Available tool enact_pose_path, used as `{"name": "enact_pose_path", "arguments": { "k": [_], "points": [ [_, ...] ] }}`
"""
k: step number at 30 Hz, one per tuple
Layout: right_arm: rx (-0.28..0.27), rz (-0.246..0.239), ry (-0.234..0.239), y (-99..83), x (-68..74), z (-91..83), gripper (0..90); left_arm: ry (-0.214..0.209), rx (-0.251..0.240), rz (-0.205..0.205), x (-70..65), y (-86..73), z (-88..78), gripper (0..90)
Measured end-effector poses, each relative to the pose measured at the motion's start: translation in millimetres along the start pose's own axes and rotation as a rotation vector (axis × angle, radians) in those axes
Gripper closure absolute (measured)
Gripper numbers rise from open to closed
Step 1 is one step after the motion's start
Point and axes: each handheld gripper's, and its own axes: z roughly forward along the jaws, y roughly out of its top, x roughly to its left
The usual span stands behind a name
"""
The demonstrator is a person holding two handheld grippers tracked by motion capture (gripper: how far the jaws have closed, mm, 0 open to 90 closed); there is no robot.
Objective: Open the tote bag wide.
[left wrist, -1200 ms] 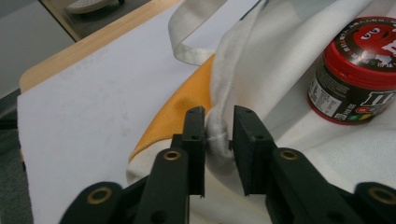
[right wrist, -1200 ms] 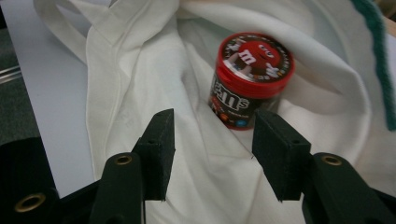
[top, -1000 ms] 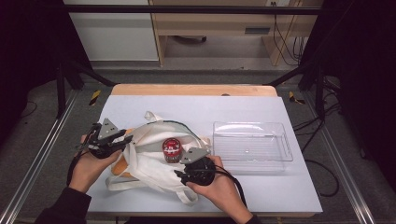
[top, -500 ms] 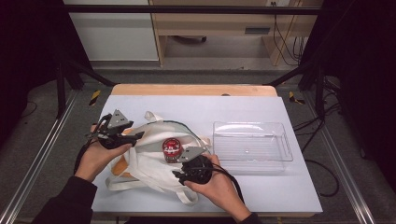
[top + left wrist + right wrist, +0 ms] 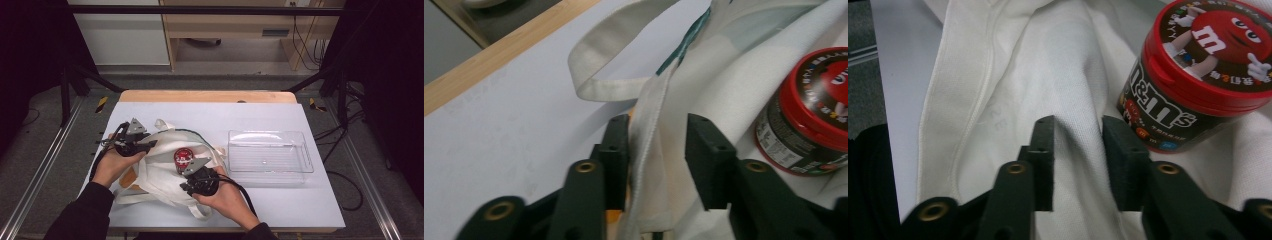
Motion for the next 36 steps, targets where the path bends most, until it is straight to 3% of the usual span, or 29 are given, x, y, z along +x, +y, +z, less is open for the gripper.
{"name": "enact_pose_path", "arguments": {
  "k": [3,6,12,21,23,36],
  "points": [
    [0.01,-0.019,-0.011,-0.6,3.6,-0.4,79.9,0.0,0.013,-0.028,3.3,0.6,2.9,79.8],
    [0.014,-0.032,-0.017,-0.7,5.2,-1.0,86.3,0.02,0.017,-0.036,5.5,1.4,5.4,86.5],
    [-0.012,-0.066,-0.034,-1.9,10.2,-6.3,88.6,0.062,0.001,-0.039,13.6,7.0,2.4,87.6],
    [-0.068,-0.079,-0.045,-4.7,17.4,-26.7,89.4,0.114,-0.047,-0.047,23.9,26.7,-11.1,87.8],
    [-0.073,-0.08,-0.041,-7.6,18.4,-28.1,89.5,0.119,-0.049,-0.064,25.5,27.9,-8.9,87.8],
    [-0.039,-0.055,0.005,-23.0,12.7,-16.4,89.6,0.098,0.016,-0.062,27.4,14.5,32.7,87.8]
  ]
}}
